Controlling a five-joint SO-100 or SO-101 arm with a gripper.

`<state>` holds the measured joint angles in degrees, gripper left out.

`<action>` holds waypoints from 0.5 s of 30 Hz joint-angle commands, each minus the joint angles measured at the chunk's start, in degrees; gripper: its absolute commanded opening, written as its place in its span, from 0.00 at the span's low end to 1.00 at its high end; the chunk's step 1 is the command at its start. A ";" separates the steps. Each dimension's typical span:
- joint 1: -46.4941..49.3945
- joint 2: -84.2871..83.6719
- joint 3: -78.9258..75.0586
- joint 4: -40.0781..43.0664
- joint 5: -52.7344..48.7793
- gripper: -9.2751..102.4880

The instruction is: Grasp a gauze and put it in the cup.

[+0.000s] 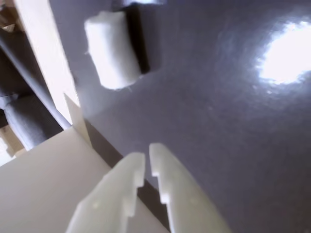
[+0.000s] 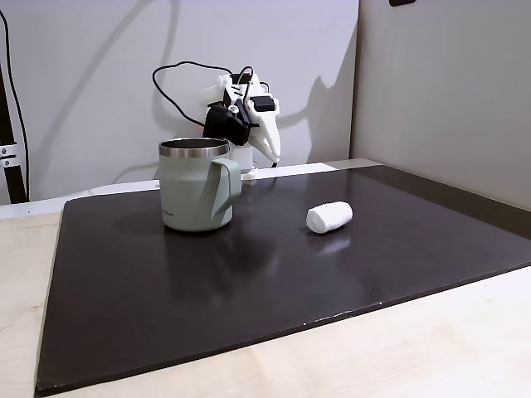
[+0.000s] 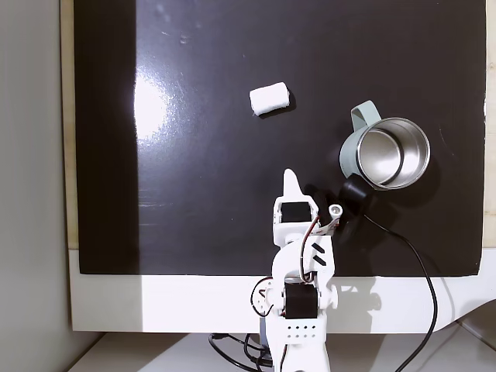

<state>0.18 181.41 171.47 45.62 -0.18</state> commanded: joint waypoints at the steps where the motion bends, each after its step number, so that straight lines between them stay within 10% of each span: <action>1: -0.09 0.62 -6.15 1.23 -1.58 0.08; 15: -0.97 -32.78 -37.00 7.91 -3.25 0.09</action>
<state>-0.44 156.97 145.46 51.77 -2.72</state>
